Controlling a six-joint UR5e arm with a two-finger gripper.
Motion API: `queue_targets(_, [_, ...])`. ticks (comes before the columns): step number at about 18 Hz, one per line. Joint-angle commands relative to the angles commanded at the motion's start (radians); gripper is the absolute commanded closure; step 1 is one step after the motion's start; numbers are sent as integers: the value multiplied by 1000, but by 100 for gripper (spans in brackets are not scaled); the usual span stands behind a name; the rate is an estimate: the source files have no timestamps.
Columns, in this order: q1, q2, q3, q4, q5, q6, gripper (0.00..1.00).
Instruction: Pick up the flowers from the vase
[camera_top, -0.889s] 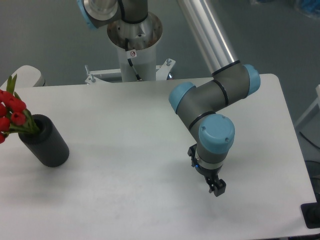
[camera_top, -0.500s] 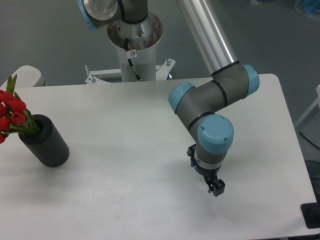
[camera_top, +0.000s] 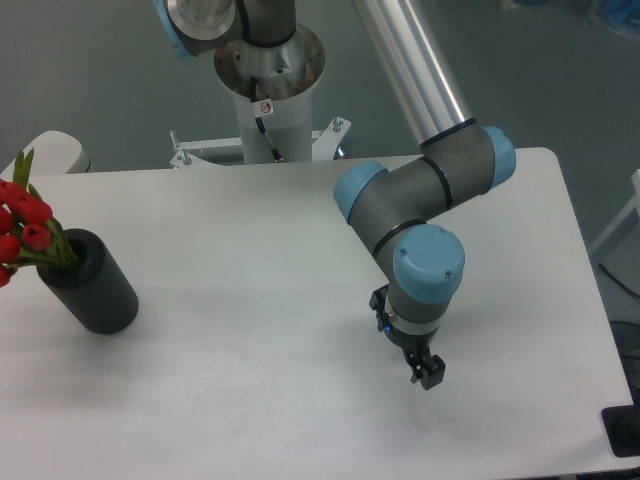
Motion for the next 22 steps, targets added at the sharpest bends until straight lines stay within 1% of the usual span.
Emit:
queue_targets(3, [-2, 23, -15, -12, -80, -18, 0])
queue_targets(6, [-3, 72, -61, -14, -182, -32, 0])
queue_targets(9, [-5, 146, -135, -14, -303, -32, 0])
queue_targets(12, [-6, 218, -219, -11, -449, -31, 0])
queue_targets(14, [-3, 256, -261, -12, -508, -31, 0])
queue_targets(15, [-5, 285, -288, -14, -546, -32, 0])
queue_targets(16, [-9, 332, -331, -14, -607, -34, 0])
queue_targets(19, [-46, 411, -409, -12, -701, -58, 0])
queue_targets(20, [-67, 429, -428, -12, -716, -83, 0])
queue_targets(22, [-130, 451, -443, -11, -773, -155, 0])
